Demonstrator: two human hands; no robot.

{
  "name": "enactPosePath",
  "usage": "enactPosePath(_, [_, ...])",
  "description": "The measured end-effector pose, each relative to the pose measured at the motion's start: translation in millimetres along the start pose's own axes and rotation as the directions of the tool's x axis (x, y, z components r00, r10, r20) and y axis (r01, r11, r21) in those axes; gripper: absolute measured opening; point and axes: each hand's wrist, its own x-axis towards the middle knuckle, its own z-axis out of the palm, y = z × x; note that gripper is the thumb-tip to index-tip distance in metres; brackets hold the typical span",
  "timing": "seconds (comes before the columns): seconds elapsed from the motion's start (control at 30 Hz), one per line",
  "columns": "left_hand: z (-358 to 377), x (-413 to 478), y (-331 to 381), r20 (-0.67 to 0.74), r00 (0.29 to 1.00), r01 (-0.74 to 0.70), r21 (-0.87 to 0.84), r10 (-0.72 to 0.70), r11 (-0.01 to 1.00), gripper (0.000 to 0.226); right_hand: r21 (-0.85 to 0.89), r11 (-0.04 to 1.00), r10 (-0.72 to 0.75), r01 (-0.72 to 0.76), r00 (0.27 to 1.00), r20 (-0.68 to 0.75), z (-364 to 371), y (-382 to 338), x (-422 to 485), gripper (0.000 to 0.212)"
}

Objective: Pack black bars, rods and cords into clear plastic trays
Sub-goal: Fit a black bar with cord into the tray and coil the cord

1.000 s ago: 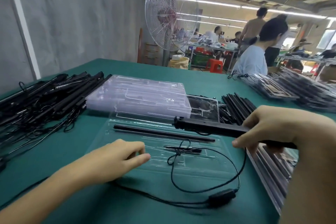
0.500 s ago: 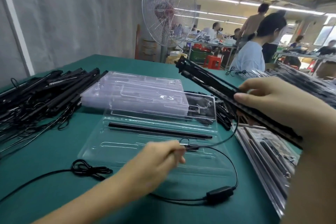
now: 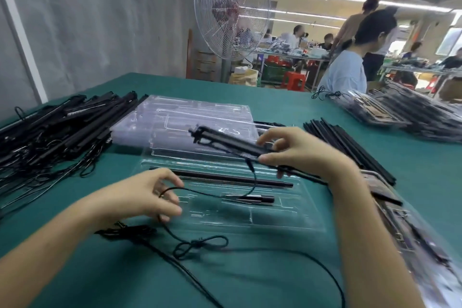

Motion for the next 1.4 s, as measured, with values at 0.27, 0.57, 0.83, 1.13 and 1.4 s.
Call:
enactPosePath(0.27, [-42, 8, -5, -0.503, 0.715, -0.055, 0.652, 0.485, 0.756, 0.024, -0.163, 0.982, -0.075, 0.091, 0.992, 0.097, 76, 2, 47, 0.031])
enactPosePath(0.57, [-38, 62, -46, -0.228, 0.859, -0.238, 0.614, 0.458, 0.752, 0.024, -0.225, 0.964, -0.13, 0.144, 0.989, 0.075, 108, -3, 55, 0.03])
enactPosePath(0.83, [-31, 56, -41, -0.261, 0.66, -0.318, 0.753, 0.705, 0.576, 0.01, -0.184, 0.977, -0.108, 0.106, 0.994, -0.001, 104, -1, 57, 0.028])
enactPosePath(1.13, [-17, 31, -25, -0.327, 0.544, -0.176, 0.856, 0.772, 0.486, 0.05, -0.12, 0.989, -0.106, 0.09, 0.984, -0.14, 73, -14, 47, 0.021])
enactPosePath(1.4, [-25, 27, -15, -0.447, 0.715, -0.625, -0.062, 0.538, 0.778, 0.05, 0.33, 0.944, -0.025, 0.007, 0.998, 0.052, 42, -19, 26, 0.024])
